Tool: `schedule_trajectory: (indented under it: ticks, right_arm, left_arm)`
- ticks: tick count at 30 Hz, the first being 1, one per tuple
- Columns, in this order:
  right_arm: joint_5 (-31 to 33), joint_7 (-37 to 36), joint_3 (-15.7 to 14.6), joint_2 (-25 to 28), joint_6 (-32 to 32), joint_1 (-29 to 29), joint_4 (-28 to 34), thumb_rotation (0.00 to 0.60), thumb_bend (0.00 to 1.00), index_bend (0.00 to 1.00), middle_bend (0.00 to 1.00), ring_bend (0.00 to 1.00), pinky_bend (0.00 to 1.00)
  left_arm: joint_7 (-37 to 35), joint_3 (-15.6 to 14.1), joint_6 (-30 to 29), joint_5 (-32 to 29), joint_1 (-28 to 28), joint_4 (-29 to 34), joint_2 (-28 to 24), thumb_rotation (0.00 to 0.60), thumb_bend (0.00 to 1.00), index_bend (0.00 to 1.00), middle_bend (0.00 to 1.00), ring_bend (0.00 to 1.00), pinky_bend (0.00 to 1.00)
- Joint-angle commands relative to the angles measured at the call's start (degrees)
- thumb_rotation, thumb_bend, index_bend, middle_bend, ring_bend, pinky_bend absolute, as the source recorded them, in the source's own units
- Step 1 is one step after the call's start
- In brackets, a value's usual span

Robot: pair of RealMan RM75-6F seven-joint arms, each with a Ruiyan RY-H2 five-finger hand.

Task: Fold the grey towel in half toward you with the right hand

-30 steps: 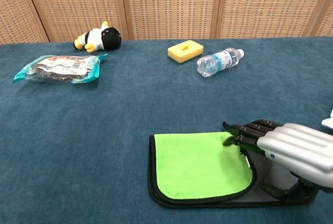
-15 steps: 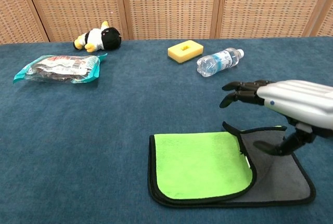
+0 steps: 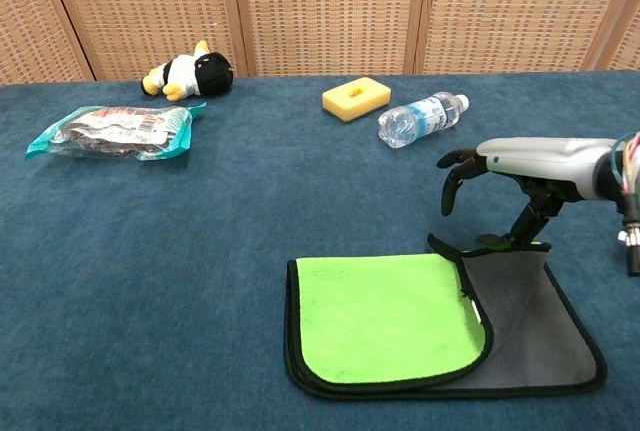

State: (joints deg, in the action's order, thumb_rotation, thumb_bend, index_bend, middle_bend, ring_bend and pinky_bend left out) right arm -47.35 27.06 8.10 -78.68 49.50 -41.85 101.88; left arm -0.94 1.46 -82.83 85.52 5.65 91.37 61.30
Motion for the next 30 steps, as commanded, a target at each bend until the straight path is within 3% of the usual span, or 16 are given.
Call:
schedule_trajectory:
  ticks: [1, 7, 17, 30]
  right_arm:
    - [9.18, 4.89, 0.10, 0.17, -2.54, -4.91, -0.50, 0.600, 0.45, 0.34, 0.00, 0.00, 0.00]
    - [16.98, 8.77, -1.73, -0.47, -1.16, -8.58, -0.05, 0.600, 0.45, 0.35, 0.00, 0.00, 0.00]
    - [23.55, 10.64, -4.50, -0.36, -0.46, -11.68, -0.49, 0.600, 0.45, 0.37, 0.00, 0.00, 0.00]
    - [23.93, 10.77, -7.37, -0.66, -0.07, -12.58, -1.55, 0.600, 0.45, 0.48, 0.00, 0.00, 0.00]
  left_arm:
    - [0.08, 0.06, 0.17, -0.16, 0.09, -0.03, 0.04, 0.600, 0.21, 0.00, 0.00, 0.00, 0.00]
    - [0.03, 0.20, 0.40, -0.54, 0.17, -0.11, 0.04, 0.600, 0.21, 0.00, 0.00, 0.00, 0.00]
    - [0.20, 0.15, 0.33, -0.47, 0.16, -0.11, 0.10, 0.600, 0.21, 0.00, 0.00, 0.00, 0.00]
    - [0.44, 0.12, 0.38, -0.50, 0.17, -0.07, 0.15, 0.600, 0.21, 0.00, 0.00, 0.00, 0.00]
